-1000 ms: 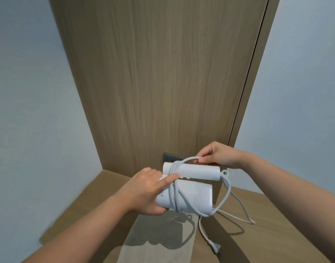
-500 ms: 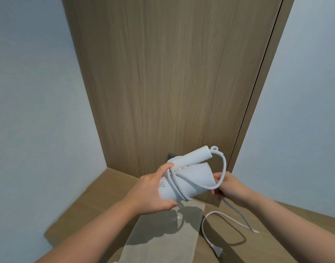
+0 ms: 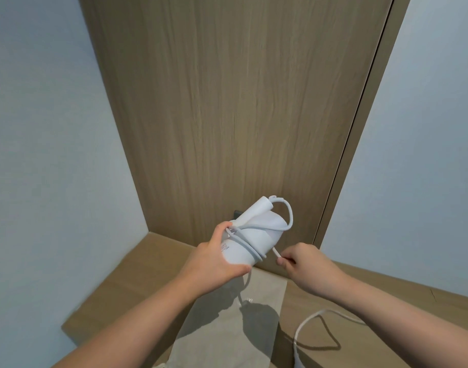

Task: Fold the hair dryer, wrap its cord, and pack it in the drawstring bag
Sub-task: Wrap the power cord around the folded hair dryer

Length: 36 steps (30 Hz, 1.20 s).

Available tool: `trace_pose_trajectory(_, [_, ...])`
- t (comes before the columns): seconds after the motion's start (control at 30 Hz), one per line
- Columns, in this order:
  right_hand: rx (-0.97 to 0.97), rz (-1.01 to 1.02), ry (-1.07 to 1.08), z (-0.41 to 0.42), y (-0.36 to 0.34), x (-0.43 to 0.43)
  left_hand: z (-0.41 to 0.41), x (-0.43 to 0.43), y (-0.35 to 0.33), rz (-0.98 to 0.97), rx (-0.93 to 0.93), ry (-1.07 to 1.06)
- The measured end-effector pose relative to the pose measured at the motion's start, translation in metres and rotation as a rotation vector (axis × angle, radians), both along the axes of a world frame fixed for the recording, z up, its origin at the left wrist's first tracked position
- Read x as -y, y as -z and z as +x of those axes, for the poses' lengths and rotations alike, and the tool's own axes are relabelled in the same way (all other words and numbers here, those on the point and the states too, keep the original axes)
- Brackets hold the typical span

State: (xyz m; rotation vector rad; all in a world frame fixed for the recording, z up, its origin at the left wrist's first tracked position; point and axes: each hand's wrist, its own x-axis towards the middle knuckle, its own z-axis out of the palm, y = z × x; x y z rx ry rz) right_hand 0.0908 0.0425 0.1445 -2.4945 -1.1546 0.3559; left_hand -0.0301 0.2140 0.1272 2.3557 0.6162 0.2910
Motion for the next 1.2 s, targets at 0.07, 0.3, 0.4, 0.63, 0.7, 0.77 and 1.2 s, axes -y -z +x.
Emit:
trace_pose_trajectory(0.07, [0.019,-0.041,-0.035,-0.006,-0.003,-0.002,0.002,0.002,-0.002,-0.008,-0.004,-0.005])
trace_pose_trajectory(0.3, [0.022,-0.112,-0.057,-0.010,-0.013,-0.006,0.005,0.013,-0.002,0.120,-0.055,-0.010])
trace_pose_trajectory(0.4, [0.012,-0.130,-0.068,-0.008,-0.011,-0.008,0.008,0.015,-0.004,0.224,-0.073,-0.008])
trace_pose_trajectory(0.63, [-0.031,-0.223,-0.142,-0.007,-0.017,-0.005,0.014,0.008,-0.005,0.653,-0.087,-0.002])
trace_pose_trajectory(0.7, [-0.060,-0.240,-0.170,-0.007,-0.022,-0.004,0.015,0.005,-0.004,0.746,-0.093,0.011])
trace_pose_trajectory(0.77, [-0.091,-0.266,-0.205,-0.008,-0.029,-0.003,0.015,0.004,-0.003,0.798,-0.079,0.042])
trace_pose_trajectory(1.2, [-0.363,-0.054,-0.464,0.018,-0.100,0.007,0.013,-0.011,0.005,1.033,-0.170,0.351])
